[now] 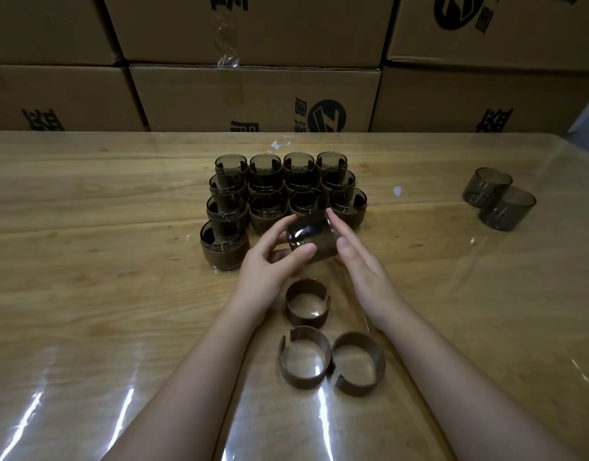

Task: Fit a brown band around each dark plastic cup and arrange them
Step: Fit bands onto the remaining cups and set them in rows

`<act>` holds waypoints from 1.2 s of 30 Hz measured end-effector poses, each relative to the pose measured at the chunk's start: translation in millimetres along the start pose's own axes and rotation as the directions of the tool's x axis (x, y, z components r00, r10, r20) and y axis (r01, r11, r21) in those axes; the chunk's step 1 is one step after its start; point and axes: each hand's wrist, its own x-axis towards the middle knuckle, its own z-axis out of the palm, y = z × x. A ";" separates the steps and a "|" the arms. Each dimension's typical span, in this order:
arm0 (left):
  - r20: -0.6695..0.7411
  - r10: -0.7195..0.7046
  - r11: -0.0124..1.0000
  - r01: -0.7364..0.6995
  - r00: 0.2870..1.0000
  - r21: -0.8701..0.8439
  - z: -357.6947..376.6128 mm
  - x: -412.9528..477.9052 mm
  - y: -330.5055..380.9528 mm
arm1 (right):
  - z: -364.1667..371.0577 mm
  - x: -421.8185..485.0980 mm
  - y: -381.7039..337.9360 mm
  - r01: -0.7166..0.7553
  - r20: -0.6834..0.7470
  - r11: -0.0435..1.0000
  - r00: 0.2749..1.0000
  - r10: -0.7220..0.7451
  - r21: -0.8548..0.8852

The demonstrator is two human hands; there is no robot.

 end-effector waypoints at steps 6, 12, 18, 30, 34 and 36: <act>-0.034 -0.034 0.997 0.032 0.999 -0.069 -5.3 3.1 -3.0 | 3.9 2.4 1.9 0.010 -0.002 0.999 1.000 -0.010 0.031; -0.054 -0.032 0.994 0.026 0.998 -0.105 -5.1 5.9 -5.5 | 4.7 1.3 0.7 -0.001 -0.016 0.998 1.000 0.002 0.069; -0.098 -0.018 0.998 0.013 0.995 -0.053 -6.4 8.4 -7.8 | 1.6 0.0 -0.8 -0.025 0.002 0.998 1.000 0.025 0.060; 0.037 -0.001 0.993 -0.004 0.999 0.122 -4.4 5.6 -7.3 | -1.6 2.1 -1.9 -0.058 -0.056 0.963 0.996 0.075 0.262; 0.064 -0.016 0.995 0.009 0.998 0.100 -4.7 3.8 -6.2 | -3.4 2.3 -2.4 -0.060 -0.071 0.957 0.994 0.084 0.285; 0.064 -0.014 0.998 0.010 0.998 0.060 -5.1 3.4 -4.4 | -3.2 2.4 -3.5 -0.063 -0.069 0.961 0.994 0.085 0.269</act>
